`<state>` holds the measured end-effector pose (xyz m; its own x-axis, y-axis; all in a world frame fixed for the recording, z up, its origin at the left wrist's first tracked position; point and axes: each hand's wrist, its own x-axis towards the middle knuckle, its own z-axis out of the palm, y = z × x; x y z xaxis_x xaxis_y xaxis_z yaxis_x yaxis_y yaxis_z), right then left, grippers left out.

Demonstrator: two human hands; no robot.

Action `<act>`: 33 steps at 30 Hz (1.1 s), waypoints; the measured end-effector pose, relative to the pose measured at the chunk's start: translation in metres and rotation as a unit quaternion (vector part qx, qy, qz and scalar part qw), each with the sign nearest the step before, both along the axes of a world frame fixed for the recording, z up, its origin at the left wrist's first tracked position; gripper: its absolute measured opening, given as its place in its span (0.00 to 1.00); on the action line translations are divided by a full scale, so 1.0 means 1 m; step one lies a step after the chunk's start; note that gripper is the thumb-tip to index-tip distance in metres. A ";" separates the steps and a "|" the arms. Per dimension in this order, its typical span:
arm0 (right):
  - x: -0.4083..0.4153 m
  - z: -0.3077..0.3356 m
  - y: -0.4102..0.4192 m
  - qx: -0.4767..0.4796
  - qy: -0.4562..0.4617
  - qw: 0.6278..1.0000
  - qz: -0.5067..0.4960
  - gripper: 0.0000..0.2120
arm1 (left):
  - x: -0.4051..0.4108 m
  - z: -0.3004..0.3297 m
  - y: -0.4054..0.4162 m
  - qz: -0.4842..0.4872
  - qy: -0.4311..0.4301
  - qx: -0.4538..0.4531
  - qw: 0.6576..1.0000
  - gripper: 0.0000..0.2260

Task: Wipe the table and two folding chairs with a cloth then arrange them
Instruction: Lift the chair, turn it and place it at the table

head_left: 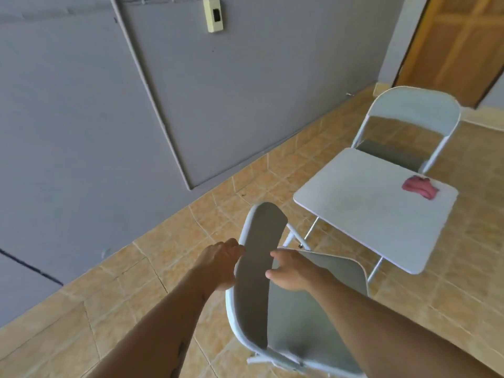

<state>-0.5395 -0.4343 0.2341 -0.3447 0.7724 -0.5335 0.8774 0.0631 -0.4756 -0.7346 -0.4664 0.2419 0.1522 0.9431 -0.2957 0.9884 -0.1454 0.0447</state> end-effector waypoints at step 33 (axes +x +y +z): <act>-0.157 -0.072 0.007 -0.056 -0.075 0.949 -0.302 0.37 | -0.053 -0.093 0.167 -0.437 0.127 0.075 0.887 0.24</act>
